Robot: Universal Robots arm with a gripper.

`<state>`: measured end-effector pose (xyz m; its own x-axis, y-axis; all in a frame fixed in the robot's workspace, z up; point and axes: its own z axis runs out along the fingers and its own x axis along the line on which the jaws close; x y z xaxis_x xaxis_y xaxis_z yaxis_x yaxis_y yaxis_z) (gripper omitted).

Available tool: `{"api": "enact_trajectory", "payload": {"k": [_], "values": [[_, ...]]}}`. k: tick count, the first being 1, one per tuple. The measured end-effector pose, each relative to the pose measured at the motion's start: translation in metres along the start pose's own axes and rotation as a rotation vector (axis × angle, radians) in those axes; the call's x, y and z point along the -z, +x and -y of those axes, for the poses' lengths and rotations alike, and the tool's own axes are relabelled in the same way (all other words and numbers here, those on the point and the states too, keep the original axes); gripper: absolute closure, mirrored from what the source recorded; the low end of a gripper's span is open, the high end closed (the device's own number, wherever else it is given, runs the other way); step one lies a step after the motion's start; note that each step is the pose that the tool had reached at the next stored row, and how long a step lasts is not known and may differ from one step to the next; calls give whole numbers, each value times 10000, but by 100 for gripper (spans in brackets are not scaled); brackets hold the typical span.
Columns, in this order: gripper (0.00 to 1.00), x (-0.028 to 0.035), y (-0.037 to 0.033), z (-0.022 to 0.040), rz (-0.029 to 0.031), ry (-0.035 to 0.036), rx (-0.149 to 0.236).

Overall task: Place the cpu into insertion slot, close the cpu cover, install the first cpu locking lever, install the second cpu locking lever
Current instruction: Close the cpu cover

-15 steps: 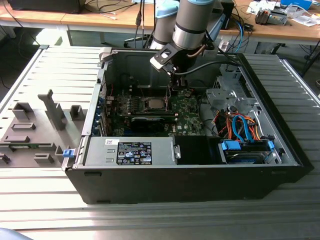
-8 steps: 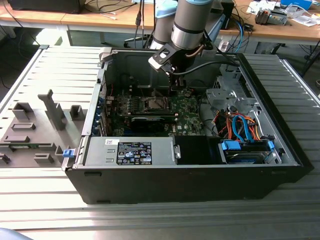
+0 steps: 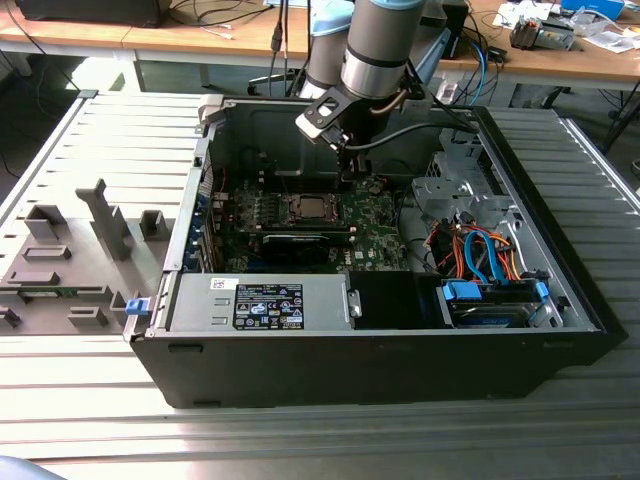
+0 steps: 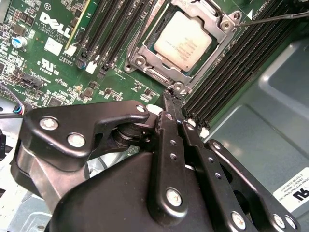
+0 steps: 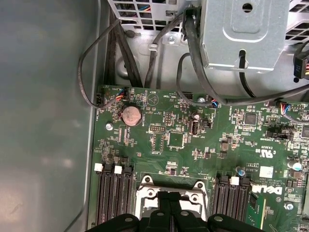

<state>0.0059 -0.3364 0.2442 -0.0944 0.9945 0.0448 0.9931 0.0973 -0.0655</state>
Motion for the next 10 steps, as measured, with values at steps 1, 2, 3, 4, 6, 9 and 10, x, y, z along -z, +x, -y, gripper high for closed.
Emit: {"api": "enact_trajectory", "payload": {"k": [1,2,3,4,6,9,10], "values": [[89,-1,0,4,0,0,0],[89,-3,1,9,0,0,0],[89,-4,1,12,0,0,0],[89,-5,2,19,0,0,0],[89,-8,2,28,0,0,0],[89,-10,3,33,0,0,1],[89,-11,3,35,0,0,0]]}}
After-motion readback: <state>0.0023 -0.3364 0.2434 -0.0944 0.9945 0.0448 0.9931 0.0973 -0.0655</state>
